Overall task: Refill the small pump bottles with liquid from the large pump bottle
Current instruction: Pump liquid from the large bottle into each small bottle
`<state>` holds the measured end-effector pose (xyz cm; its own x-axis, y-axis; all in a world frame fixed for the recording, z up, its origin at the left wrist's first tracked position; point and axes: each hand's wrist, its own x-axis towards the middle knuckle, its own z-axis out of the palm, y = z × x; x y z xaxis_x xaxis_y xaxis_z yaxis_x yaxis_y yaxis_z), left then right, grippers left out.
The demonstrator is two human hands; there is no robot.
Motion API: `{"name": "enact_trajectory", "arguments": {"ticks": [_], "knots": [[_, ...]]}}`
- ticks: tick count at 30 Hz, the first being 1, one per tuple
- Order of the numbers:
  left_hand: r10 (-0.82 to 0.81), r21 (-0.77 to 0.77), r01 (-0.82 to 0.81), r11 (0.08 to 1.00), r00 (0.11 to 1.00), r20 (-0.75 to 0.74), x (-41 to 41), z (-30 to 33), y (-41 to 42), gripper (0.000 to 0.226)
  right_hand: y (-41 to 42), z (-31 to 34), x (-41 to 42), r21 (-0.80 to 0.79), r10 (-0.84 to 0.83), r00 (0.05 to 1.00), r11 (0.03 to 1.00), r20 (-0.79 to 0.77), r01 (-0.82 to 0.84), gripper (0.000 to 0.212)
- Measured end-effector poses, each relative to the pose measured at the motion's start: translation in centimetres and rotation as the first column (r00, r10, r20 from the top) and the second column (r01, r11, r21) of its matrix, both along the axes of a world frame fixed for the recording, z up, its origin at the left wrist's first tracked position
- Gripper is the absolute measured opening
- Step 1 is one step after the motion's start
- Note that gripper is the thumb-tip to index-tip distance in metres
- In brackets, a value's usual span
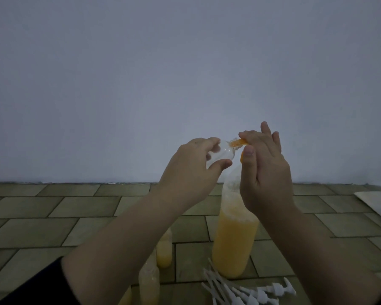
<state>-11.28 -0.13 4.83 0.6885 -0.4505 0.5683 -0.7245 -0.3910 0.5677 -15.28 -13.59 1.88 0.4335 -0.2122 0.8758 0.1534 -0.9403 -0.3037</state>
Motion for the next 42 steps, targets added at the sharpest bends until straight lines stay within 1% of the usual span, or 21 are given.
{"name": "enact_trajectory", "arguments": {"ticks": [4, 8, 12, 15, 18, 21, 23, 26, 29, 33, 36, 38, 42], "knots": [[-0.015, -0.009, 0.015, 1.000, 1.000, -0.009, -0.2, 0.8, 0.2, 0.050, -0.7, 1.4, -0.6, -0.112, -0.033, 0.999, 0.993, -0.038, 0.029, 0.057], [0.002, -0.012, -0.002, 1.000, 1.000, 0.013, -0.1, 0.9, 0.0, 0.050, -0.5, 1.6, -0.6, -0.082, -0.031, 1.000, 0.996, 0.004, 0.031, 0.053], [0.023, 0.040, -0.023, 0.999, 1.000, 0.010, -0.1, 0.4, -0.1, 0.052, -0.1, 0.3, 0.1, -0.089, -0.040, 0.999, 0.995, 0.015, 0.041, 0.049], [0.039, 0.051, -0.040, 0.998, 0.999, 0.008, -0.1, 0.5, 0.1, 0.051, -0.1, 0.6, 0.0, -0.084, -0.013, 1.000, 0.996, -0.024, 0.011, 0.056], [0.031, 0.033, -0.031, 0.999, 0.999, 0.017, -0.2, 1.2, 0.2, 0.051, -0.6, 1.7, -0.2, -0.098, 0.007, 1.000, 0.995, -0.023, -0.009, 0.062], [0.029, 0.023, -0.030, 0.999, 0.999, 0.037, -0.3, 1.5, 0.1, 0.052, -0.7, 1.6, -0.1, -0.080, 0.002, 0.999, 0.997, 0.033, 0.000, 0.054], [0.039, 0.045, -0.042, 0.998, 0.998, 0.055, -0.5, 1.2, -0.2, 0.052, -0.7, 0.8, 0.1, -0.069, -0.011, 0.998, 0.997, 0.065, 0.015, 0.049], [0.057, 0.083, -0.061, 0.995, 0.997, 0.052, -0.7, 0.7, -0.4, 0.052, -0.9, -0.1, 0.1, -0.067, -0.005, 0.999, 0.998, 0.037, 0.007, 0.046], [0.063, 0.084, -0.066, 0.994, 0.997, 0.046, -0.8, 0.8, -0.3, 0.050, -1.3, 0.6, 0.0, -0.109, 0.017, 1.000, 0.994, -0.006, -0.017, 0.049], [0.062, 0.048, -0.065, 0.997, 0.996, 0.063, -0.7, 1.5, -0.2, 0.050, -1.8, 1.8, -0.2, -0.147, 0.036, 0.999, 0.989, 0.033, -0.031, 0.049], [0.053, 0.062, -0.056, 0.996, 0.997, 0.059, -0.8, 1.2, -0.4, 0.050, -1.4, 0.8, 0.2, -0.069, 0.039, 0.996, 0.997, 0.075, -0.034, 0.047], [0.060, 0.070, -0.063, 0.996, 0.997, 0.044, -0.8, 0.7, -0.4, 0.051, -1.2, 0.1, 0.6, -0.030, 0.045, 0.997, 0.999, 0.062, -0.043, 0.047], [0.066, 0.054, -0.066, 0.996, 0.998, 0.006, -0.7, 0.5, -0.3, 0.049, -1.2, 0.5, 0.4, -0.070, 0.062, 0.998, 0.996, 0.011, -0.061, 0.048]]}}
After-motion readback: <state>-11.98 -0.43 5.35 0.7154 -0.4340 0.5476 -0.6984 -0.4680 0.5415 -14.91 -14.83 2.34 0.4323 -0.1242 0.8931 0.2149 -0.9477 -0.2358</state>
